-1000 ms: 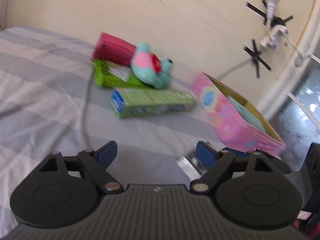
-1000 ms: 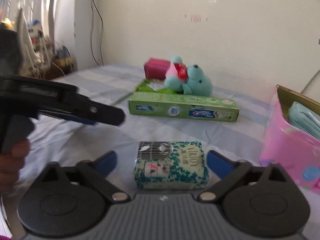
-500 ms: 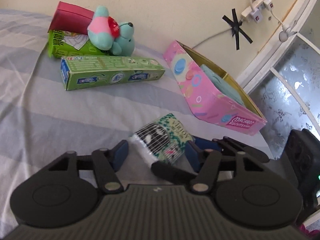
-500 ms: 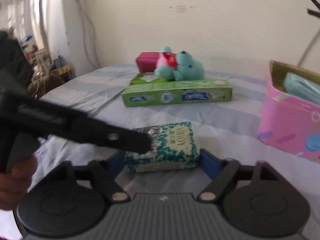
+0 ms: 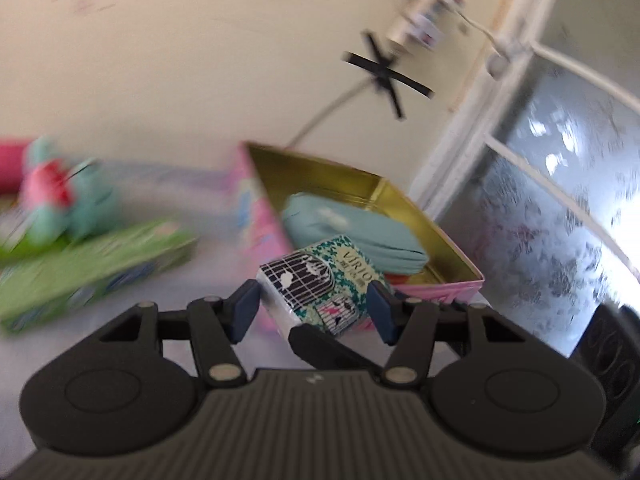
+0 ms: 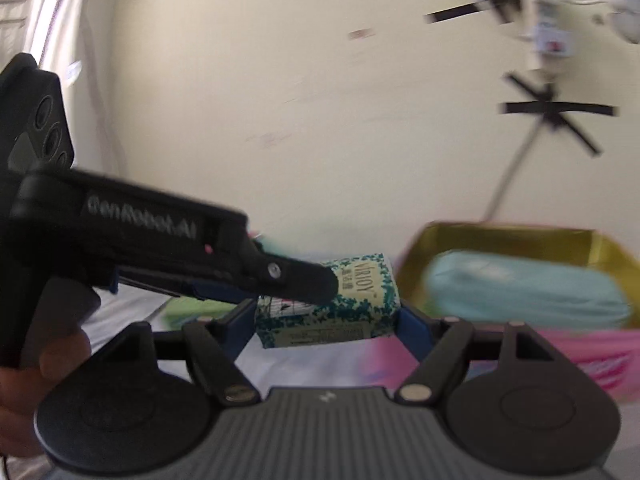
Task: Organize objects
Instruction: 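Lower the tissue pack into the pink tin and open the left gripper, then grasp the long green toothpaste box with the left gripper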
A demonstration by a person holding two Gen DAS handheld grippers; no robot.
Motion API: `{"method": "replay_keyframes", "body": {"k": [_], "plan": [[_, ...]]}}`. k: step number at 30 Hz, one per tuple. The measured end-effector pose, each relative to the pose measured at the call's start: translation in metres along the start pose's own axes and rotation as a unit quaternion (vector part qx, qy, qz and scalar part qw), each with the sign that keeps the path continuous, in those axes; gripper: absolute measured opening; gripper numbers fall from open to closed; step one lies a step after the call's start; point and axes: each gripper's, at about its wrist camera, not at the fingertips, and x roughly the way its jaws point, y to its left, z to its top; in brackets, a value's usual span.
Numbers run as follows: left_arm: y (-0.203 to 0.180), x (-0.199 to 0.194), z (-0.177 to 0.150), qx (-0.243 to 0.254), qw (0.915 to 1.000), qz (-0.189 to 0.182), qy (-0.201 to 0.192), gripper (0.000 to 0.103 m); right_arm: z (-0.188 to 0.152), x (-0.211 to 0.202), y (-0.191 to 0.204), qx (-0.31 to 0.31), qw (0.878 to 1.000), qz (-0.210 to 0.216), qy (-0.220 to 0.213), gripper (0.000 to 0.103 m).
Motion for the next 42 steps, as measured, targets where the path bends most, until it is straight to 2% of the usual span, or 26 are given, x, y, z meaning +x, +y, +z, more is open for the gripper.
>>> {"method": "replay_keyframes", "body": {"k": [3, 8, 15, 18, 21, 23, 25, 28, 31, 34, 38, 40, 42], "plan": [[-0.031, 0.043, 0.019, 0.03, 0.9992, -0.016, 0.022, 0.061, 0.017, -0.005, -0.042, 0.01, 0.999, -0.035, -0.009, 0.074], [-0.066, 0.116, 0.038, 0.024, 0.9955, -0.043, 0.08, 0.062, 0.025, 0.001, -0.112, 0.032, 0.996, -0.079, 0.017, 0.072], [-0.107, 0.175, 0.038, 0.053, 0.9919, -0.041, 0.107, 0.062, 0.02, 0.011, -0.168, 0.073, 0.99, -0.116, 0.031, 0.071], [-0.112, 0.186, 0.033, 0.058, 0.9914, -0.037, 0.112, 0.065, 0.013, 0.014, -0.18, 0.094, 0.987, -0.13, 0.023, 0.083], [-0.115, 0.189, 0.031, 0.062, 0.9929, -0.027, 0.098, 0.072, 0.002, 0.013, -0.185, 0.099, 0.985, -0.143, 0.006, 0.091], [-0.113, 0.183, 0.031, 0.062, 0.9947, -0.022, 0.079, 0.083, -0.002, 0.006, -0.186, 0.1, 0.985, -0.141, -0.014, 0.101], [-0.107, 0.171, 0.034, 0.049, 0.997, -0.018, 0.058, 0.085, -0.003, -0.003, -0.186, 0.1, 0.985, -0.138, -0.04, 0.101], [-0.097, 0.135, 0.035, 0.024, 0.9977, -0.055, 0.03, 0.085, -0.001, -0.02, -0.172, 0.087, 0.989, -0.069, -0.097, 0.095], [-0.088, 0.083, 0.021, 0.05, 0.9977, -0.042, -0.019, 0.084, -0.001, -0.027, -0.142, 0.051, 0.991, -0.016, -0.119, 0.095], [-0.063, 0.037, 0.001, 0.056, 0.9971, -0.026, -0.045, 0.084, 0.002, -0.022, -0.103, 0.027, 0.994, 0.045, -0.094, 0.094], [-0.007, -0.011, -0.026, 0.017, 0.9987, 0.008, -0.046, 0.085, -0.001, 0.002, -0.04, 0.001, 0.993, 0.111, -0.026, 0.093], [0.025, -0.032, -0.038, -0.012, 0.9975, 0.048, -0.051, 0.085, -0.002, 0.02, -0.005, -0.028, 0.992, 0.124, 0.008, 0.093], [0.059, -0.051, -0.046, -0.048, 0.992, 0.101, -0.058, 0.085, -0.001, 0.042, 0.025, -0.054, 0.99, 0.125, 0.036, 0.094]]}}
